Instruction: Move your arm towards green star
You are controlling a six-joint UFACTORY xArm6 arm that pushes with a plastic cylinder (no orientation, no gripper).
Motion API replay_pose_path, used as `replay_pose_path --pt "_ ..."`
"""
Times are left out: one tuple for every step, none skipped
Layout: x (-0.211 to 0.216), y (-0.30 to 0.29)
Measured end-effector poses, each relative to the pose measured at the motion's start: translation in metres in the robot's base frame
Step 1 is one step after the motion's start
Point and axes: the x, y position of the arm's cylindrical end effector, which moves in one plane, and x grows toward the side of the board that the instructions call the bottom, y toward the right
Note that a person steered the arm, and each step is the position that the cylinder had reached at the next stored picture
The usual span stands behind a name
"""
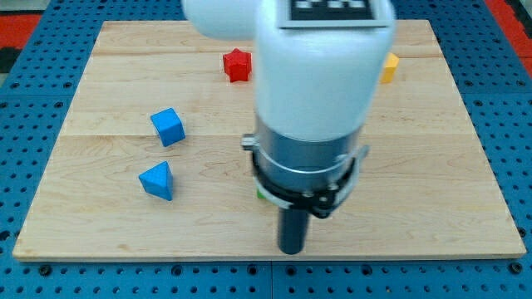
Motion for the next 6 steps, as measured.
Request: replay_pose_path --pt "-0.019 -0.031" --pt "-0.059 -0.05" --pt "-0.082 -0.1" --pt "-0.085 -0.101" --pt "-0.085 -0.084" --pt "-0.085 -0.057"
